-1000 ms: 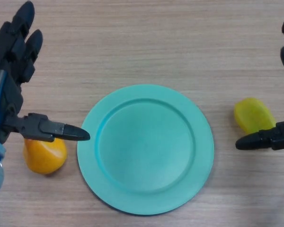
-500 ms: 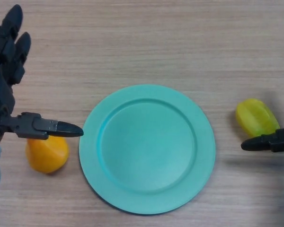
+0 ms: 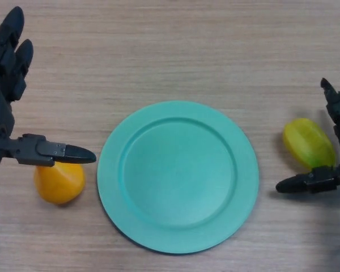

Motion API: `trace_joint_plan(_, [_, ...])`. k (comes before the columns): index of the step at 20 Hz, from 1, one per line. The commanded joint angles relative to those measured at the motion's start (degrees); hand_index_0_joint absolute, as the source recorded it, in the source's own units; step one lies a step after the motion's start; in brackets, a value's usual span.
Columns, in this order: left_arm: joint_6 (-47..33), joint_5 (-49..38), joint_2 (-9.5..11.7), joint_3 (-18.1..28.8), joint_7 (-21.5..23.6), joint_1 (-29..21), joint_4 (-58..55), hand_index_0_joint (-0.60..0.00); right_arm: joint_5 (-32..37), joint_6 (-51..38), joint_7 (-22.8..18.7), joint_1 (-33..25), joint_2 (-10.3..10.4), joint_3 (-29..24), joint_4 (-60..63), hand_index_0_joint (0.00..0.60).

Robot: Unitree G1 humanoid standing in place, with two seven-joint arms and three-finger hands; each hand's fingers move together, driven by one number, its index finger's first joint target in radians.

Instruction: Pick up the yellow starfruit and place it on the plate

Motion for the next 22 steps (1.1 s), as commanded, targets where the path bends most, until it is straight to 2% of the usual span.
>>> trace_joint_plan(1, [-8.5,-0.6,2.4,4.8,1.4,-1.4,-3.2,0.0,-2.7,-7.4,-7.2,-4.0,-2.7,-3.2,-1.0,0.4])
trace_joint_plan(3, [-7.5,-2.3,2.3,5.7,1.8,-0.7,-4.6,0.0,-4.8,-5.8,-9.5,-4.2,-3.2,-2.9,-1.8,0.6])
trace_joint_plan(10, [-4.0,-3.6,2.4,6.5,0.3,0.1,-6.8,0.0,-4.7,-0.3,-5.1,-1.5,-2.5,-2.9,-10.2,0.6])
trace_joint_plan(11, [-4.0,-3.4,2.4,6.2,0.4,0.1,-7.0,0.0,-2.2,3.1,-2.0,-0.6,-1.4,-2.6,-15.5,0.6])
trace_joint_plan(13, [-4.1,-2.8,2.2,5.8,-0.2,0.4,-7.5,0.0,0.8,8.7,1.3,0.2,0.4,-1.4,-23.5,0.6])
trace_joint_plan(14, [-4.1,-2.7,2.1,5.9,-0.3,0.5,-7.5,0.0,0.5,9.6,1.7,0.2,0.7,-1.0,-25.1,0.6])
trace_joint_plan(15, [-3.9,-2.7,1.8,5.7,-0.7,0.9,-7.7,0.0,1.8,15.7,4.5,0.8,2.6,1.0,-30.6,0.6])
trace_joint_plan(16, [-3.6,-2.9,1.8,5.7,-0.8,0.9,-7.7,0.0,1.9,17.4,5.0,1.0,3.4,1.8,-32.2,0.6])
trace_joint_plan(17, [-2.8,-3.4,1.9,6.0,-0.9,0.8,-8.0,0.0,3.3,19.7,6.6,1.9,5.6,4.6,-35.8,0.6])
trace_joint_plan(18, [-2.7,-3.4,2.0,6.1,-1.1,0.8,-8.2,0.0,2.3,20.0,7.0,1.9,6.0,5.8,-36.5,0.6])
trace_joint_plan(19, [-2.0,-3.7,2.3,6.3,-1.2,0.5,-8.3,0.0,1.2,20.0,6.2,1.5,6.8,9.6,-36.2,0.6])
trace_joint_plan(22, [-2.3,-4.0,2.3,6.6,-1.0,0.6,-8.9,0.0,3.6,20.6,2.7,1.1,7.3,16.6,-35.9,0.6])
